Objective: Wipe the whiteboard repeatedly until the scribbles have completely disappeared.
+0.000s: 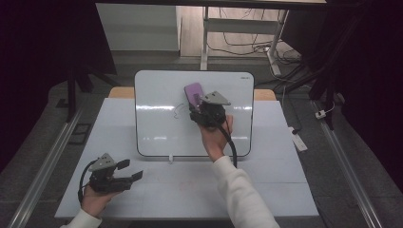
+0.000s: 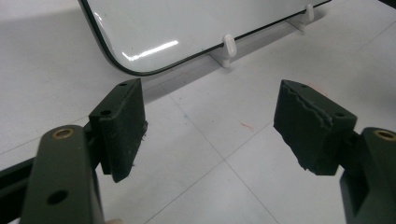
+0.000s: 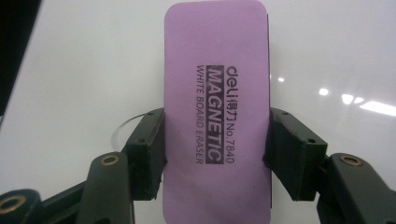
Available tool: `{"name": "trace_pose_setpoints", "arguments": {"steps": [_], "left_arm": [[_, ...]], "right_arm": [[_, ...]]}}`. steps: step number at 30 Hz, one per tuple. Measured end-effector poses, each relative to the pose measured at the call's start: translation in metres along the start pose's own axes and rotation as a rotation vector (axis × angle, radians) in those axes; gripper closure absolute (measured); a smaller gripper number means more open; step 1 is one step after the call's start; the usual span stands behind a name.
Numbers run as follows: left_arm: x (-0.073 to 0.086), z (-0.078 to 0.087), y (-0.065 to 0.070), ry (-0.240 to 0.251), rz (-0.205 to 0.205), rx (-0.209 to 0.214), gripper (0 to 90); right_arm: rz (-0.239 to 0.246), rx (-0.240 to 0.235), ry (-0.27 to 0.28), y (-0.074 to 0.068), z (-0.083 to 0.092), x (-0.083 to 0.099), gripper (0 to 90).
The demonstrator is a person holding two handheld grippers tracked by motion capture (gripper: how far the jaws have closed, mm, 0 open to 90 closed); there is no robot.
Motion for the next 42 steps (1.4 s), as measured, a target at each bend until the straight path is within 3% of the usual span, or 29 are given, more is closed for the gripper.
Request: {"name": "trace_pose_setpoints", "arguments": {"steps": [2,4,6,12,18,21,23,25,31,35,38,42], "left_arm": [[0.000,0.000,0.000,0.000,0.000,0.000,25.6],[0.000,0.000,0.000,0.001,0.000,-0.001,25.6],[0.000,0.000,0.000,0.002,0.001,-0.002,25.6],[0.001,-0.001,0.000,-0.001,0.000,-0.003,25.6],[0.001,0.000,-0.001,-0.002,0.000,0.000,25.6],[0.001,0.000,-0.001,0.001,0.002,0.000,25.6],[0.001,0.001,-0.001,0.000,0.002,0.000,25.6],[0.001,0.001,-0.002,0.001,0.001,0.000,25.6],[0.000,0.000,-0.001,0.001,0.002,-0.001,25.5],[0.000,0.001,-0.002,0.001,0.004,-0.004,25.6],[0.000,0.000,-0.002,-0.001,0.006,-0.001,25.6],[0.001,0.000,-0.002,-0.001,0.006,0.000,25.5]], "right_arm": [[-0.011,-0.004,0.006,0.002,0.001,0.000,40.9],[0.013,0.010,0.003,-0.001,-0.001,0.000,41.0],[0.005,-0.028,0.002,-0.010,-0.005,0.001,40.9],[0.048,-0.104,-0.012,-0.044,-0.024,0.004,41.0],[0.066,-0.226,-0.052,-0.092,-0.041,0.022,41.0],[0.119,-0.229,-0.070,-0.102,-0.043,0.029,41.0],[0.109,-0.232,-0.076,-0.098,-0.041,0.027,40.9],[0.113,-0.195,-0.068,-0.086,-0.036,0.022,41.0],[0.045,-0.077,-0.014,-0.029,-0.015,0.002,40.9],[0.027,-0.023,0.006,-0.005,-0.005,-0.005,41.0],[0.032,-0.015,-0.001,-0.005,-0.007,-0.006,40.9],[0.071,-0.050,-0.013,-0.025,-0.018,-0.007,41.0]]}}
Point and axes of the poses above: each handheld gripper's, and its own axes: z roughly backward along the jaws, x roughly out of its underside, y roughly to its right, the point moved 9 cm from there along -z, roughly forward along the jaws, and after that the axes turned 9 degrees about -x, right-handed, at the moved point
